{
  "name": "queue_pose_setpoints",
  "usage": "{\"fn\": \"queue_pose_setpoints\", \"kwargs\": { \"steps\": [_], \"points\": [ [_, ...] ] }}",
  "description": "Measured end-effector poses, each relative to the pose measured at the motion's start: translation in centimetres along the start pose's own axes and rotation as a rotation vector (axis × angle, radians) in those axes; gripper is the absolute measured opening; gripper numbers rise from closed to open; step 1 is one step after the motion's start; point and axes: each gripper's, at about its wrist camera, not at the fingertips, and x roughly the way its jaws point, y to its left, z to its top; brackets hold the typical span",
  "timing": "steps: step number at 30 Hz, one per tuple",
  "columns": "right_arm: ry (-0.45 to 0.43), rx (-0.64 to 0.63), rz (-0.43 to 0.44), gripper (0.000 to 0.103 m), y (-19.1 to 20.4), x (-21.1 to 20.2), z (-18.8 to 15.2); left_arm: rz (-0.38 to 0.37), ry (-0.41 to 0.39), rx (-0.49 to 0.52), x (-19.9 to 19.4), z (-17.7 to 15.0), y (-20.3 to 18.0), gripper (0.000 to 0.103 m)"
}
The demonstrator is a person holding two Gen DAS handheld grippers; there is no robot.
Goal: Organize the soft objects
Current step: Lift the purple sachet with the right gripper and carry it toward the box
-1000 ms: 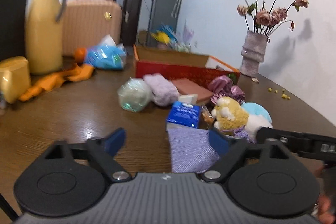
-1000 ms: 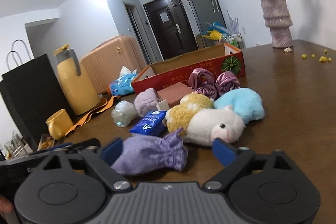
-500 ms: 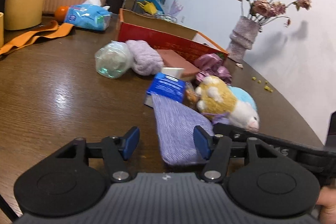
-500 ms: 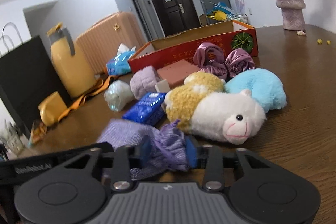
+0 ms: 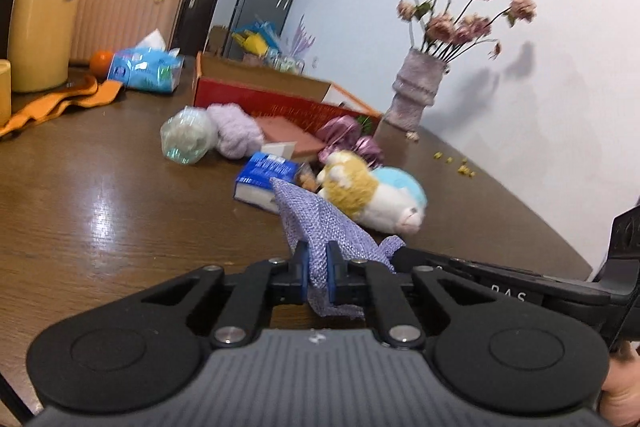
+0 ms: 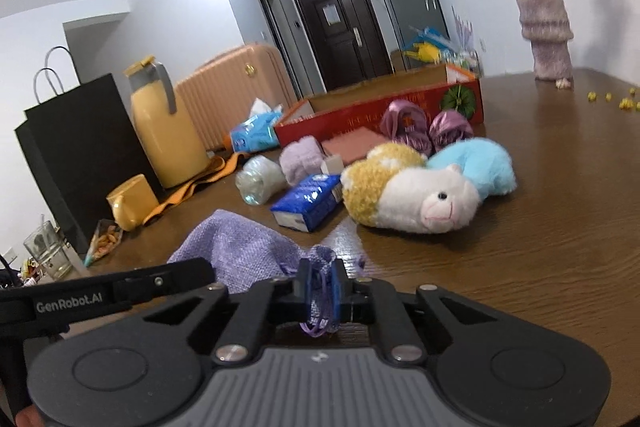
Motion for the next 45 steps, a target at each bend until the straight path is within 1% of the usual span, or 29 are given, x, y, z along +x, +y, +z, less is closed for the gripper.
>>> {"fn": "queue_pose_setpoints", "kwargs": {
  "steps": [5, 8, 9, 10, 11, 12, 13, 14, 16, 21, 23, 25, 26, 27, 30, 33, 35, 36, 37, 38, 39, 41, 42, 43, 45],
  "points": [
    [-0.045, -0.014, 0.001, 0.009, 0.5, -2.2, 0.0, -0.004, -0.037, 0.0, -1.7, -0.1, -1.0, 0.009],
    [-0.029, 0.005, -0.005, 0.009, 0.1, -2.2, -0.4, 0.025, -0.012, -0.028, -1.3, -0.6, -0.5, 0.009],
    [-0.016, 0.018, -0.007, 0.01, -0.1, -2.0, -0.6, 0.041, 0.002, -0.041, -1.0, -1.0, -0.2, 0.009],
    [0.0, 0.035, -0.01, 0.015, -0.4, -1.8, -0.9, 0.06, 0.02, -0.056, -0.7, -1.5, 0.1, 0.009],
    [0.005, 0.048, -0.017, 0.017, -0.5, -1.6, -1.2, 0.068, 0.041, -0.07, -0.3, -2.0, 0.5, 0.009],
    [0.012, 0.057, -0.019, 0.023, -0.6, -1.5, -1.4, 0.076, 0.062, -0.085, 0.0, -2.6, 0.8, 0.009],
    [0.019, 0.058, -0.014, 0.025, -0.6, -1.4, -1.5, 0.08, 0.067, -0.093, 0.0, -3.0, 1.1, 0.009],
    [0.02, 0.057, -0.006, 0.025, -0.5, -1.3, -1.6, 0.084, 0.065, -0.094, -0.1, -3.3, 1.2, 0.009],
    [0.017, 0.049, 0.0, 0.029, -0.2, -1.1, -1.6, 0.093, 0.066, -0.084, -0.1, -3.5, 1.4, 0.009],
    [0.052, 0.025, 0.003, 0.03, 0.5, 0.5, -2.0, 0.126, 0.056, -0.039, 0.0, -3.5, 1.2, 0.008],
    [0.053, 0.029, 0.009, 0.027, 0.5, 0.8, -2.1, 0.138, 0.053, -0.024, 0.1, -3.5, 1.1, 0.008],
    [0.048, 0.037, 0.018, 0.019, 0.4, 0.9, -2.1, 0.137, 0.053, -0.029, 0.2, -3.4, 1.3, 0.008],
    [0.049, 0.029, 0.018, 0.018, 0.4, 0.9, -2.1, 0.135, 0.051, -0.029, 0.3, -3.4, 1.4, 0.008],
    [0.047, 0.022, 0.018, 0.01, 0.4, 0.9, -2.1, 0.138, 0.05, -0.029, 0.3, -3.4, 1.4, 0.008],
    [0.041, -0.001, 0.016, 0.007, 0.6, 0.8, -2.2, 0.142, 0.048, -0.027, 0.4, -3.3, 1.5, 0.008],
    [0.026, -0.025, 0.014, 0.006, 0.9, 0.5, -2.2, 0.148, 0.052, -0.023, 0.6, -3.2, 1.6, 0.008],
    [0.001, -0.016, 0.024, 0.014, 0.9, 0.2, -1.9, 0.148, 0.057, -0.016, 0.7, -3.3, 1.7, 0.008],
    [-0.01, -0.01, 0.02, 0.028, 0.7, 0.1, -1.8, 0.145, 0.059, -0.003, 0.7, -3.3, 1.6, 0.008],
    [-0.014, -0.007, 0.02, 0.053, 0.6, 0.1, -1.6, 0.147, 0.059, 0.013, 0.8, -3.3, 1.5, 0.008],
    [-0.019, -0.008, 0.027, 0.06, 0.6, 0.2, -1.4, 0.151, 0.06, 0.027, 0.8, -3.3, 1.5, 0.008],
    [-0.026, -0.01, 0.033, 0.061, 0.5, 0.3, -1.3, 0.152, 0.061, 0.033, 0.9, -3.3, 1.4, 0.008],
    [-0.01, -0.01, 0.036, 0.055, 0.4, 1.1, -1.1, 0.148, 0.064, 0.03, 1.1, -3.2, 1.4, 0.008],
    [0.007, 0.001, 0.037, 0.044, 0.3, 1.6, -1.0, 0.147, 0.064, 0.03, 1.1, -3.2, 1.4, 0.008],
    [0.019, 0.016, 0.042, 0.038, 0.1, 2.0, -1.1, 0.146, 0.065, 0.033, 1.2, -3.2, 1.5, 0.008],
    [0.037, 0.051, 0.066, 0.033, -0.2, 2.8, -1.2, 0.152, 0.064, 0.041, 1.3, -3.2, 1.5, 0.008]
  ]
}}
